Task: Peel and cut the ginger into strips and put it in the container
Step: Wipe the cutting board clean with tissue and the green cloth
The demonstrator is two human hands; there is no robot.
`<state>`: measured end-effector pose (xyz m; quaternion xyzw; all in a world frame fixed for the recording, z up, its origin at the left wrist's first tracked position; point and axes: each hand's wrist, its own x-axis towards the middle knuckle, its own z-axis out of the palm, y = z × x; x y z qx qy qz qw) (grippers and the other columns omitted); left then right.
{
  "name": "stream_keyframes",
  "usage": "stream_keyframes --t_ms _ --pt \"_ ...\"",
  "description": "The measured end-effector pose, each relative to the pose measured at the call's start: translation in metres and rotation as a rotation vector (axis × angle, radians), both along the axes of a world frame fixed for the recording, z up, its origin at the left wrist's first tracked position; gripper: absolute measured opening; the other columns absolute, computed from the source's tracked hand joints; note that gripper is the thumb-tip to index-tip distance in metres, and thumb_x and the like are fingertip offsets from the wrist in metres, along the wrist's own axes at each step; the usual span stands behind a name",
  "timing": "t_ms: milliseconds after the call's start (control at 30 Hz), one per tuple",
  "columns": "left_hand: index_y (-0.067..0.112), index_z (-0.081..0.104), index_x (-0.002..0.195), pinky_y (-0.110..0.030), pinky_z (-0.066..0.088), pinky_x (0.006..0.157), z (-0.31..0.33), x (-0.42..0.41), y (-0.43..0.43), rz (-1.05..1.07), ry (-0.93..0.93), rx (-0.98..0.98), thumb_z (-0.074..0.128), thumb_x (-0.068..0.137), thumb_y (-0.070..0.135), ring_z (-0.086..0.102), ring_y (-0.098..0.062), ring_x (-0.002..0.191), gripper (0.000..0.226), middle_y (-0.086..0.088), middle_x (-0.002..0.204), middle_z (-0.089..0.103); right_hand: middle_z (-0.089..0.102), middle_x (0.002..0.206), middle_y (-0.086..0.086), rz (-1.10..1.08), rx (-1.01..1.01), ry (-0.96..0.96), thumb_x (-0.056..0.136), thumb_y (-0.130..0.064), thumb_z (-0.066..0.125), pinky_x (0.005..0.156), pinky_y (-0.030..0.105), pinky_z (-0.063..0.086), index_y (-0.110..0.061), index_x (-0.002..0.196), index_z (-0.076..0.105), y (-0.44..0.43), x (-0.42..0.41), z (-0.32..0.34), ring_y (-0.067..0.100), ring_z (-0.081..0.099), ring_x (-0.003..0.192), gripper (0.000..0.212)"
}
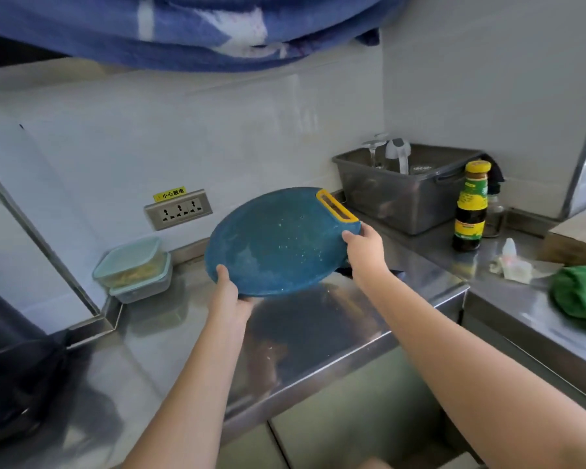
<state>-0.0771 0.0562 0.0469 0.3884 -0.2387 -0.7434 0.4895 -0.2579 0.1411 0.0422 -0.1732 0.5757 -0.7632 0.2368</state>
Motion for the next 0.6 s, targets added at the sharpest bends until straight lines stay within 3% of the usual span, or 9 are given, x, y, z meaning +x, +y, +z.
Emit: stream_keyframes --t_ms 67,100,200,267,367,467,567,600 --pt "0.015 0.053 0.114 -0.035 0.054 0.064 0.011 0.003 0.022 -0.126 0.045 -0.114 0.050 0.098 0.027 0.064 -0.019 0.087 0.020 -0.003 0.104 0.065 0.067 0.101 0.006 0.018 -0.052 -0.127 0.095 0.001 0.046 0.095 0.048 0.050 -0.016 0.093 0.061 0.027 -0.009 0.018 0.025 0.062 0.097 0.023" --pt "0.016 0.056 0.114 -0.036 0.054 0.069 0.014 0.007 0.031 -0.193 0.060 -0.165 0.052 0.097 0.028 0.065 -0.020 0.090 0.020 -0.003 0.104 0.068 0.067 0.099 0.006 0.022 -0.061 -0.164 0.095 0.003 0.045 0.094 0.050 0.050 -0.015 0.093 0.061 0.043 -0.014 0.022 0.026 0.062 0.097 0.024" --pt "0.022 0.067 0.108 -0.036 0.054 0.079 0.019 0.021 0.049 -0.412 0.081 -0.254 0.042 0.097 0.043 0.069 -0.020 0.092 0.035 -0.001 0.104 0.072 0.067 0.110 0.010 0.041 -0.038 -0.153 0.095 0.004 0.046 0.085 0.044 0.054 -0.008 0.114 0.062 0.093 -0.035 0.016 0.025 0.065 0.093 0.028" --pt "0.020 0.077 0.090 -0.035 0.056 0.073 0.016 0.025 0.064 -0.466 0.059 -0.228 0.033 0.097 0.053 0.071 -0.021 0.084 0.055 -0.003 0.096 0.073 0.067 0.112 0.011 0.055 0.025 -0.122 0.094 0.003 0.047 0.075 0.035 0.054 -0.008 0.123 0.061 0.129 -0.045 0.006 0.025 0.065 0.092 0.034" --pt "0.015 0.079 0.070 -0.036 0.059 0.060 0.001 0.025 0.094 -0.544 -0.027 -0.180 0.038 0.093 0.058 0.071 -0.023 0.069 0.064 -0.007 0.079 0.073 0.066 0.116 0.015 0.114 0.132 -0.095 0.094 0.002 0.048 0.087 0.042 0.052 -0.009 0.127 0.059 0.181 -0.059 -0.014 0.030 0.065 0.097 0.036" --pt "0.013 0.078 0.074 -0.035 0.059 0.058 -0.016 0.020 0.118 -0.652 -0.068 -0.192 0.048 0.088 0.050 0.070 -0.023 0.067 0.050 -0.008 0.076 0.072 0.067 0.112 0.015 0.217 0.178 -0.082 0.095 0.001 0.044 0.082 0.038 0.054 -0.008 0.126 0.060 0.230 -0.067 -0.037 0.027 0.067 0.089 0.036" --pt "0.011 0.078 0.075 -0.033 0.058 0.055 -0.024 0.016 0.144 -0.770 -0.136 -0.222 0.072 0.066 0.036 0.071 -0.021 0.067 0.028 -0.008 0.078 0.073 0.070 0.110 0.013 0.267 0.167 -0.096 0.094 0.001 0.042 0.076 0.036 0.056 -0.012 0.123 0.062 0.271 -0.068 -0.057 0.026 0.070 0.088 0.038" --pt "0.011 0.078 0.072 -0.032 0.057 0.052 -0.027 0.015 0.153 -0.776 -0.159 -0.225 0.070 0.072 0.032 0.071 -0.020 0.065 0.022 -0.008 0.077 0.073 0.070 0.109 0.013 0.243 0.164 -0.093 0.093 0.002 0.042 0.078 0.037 0.055 -0.013 0.122 0.063 0.282 -0.069 -0.064 0.028 0.069 0.089 0.038"
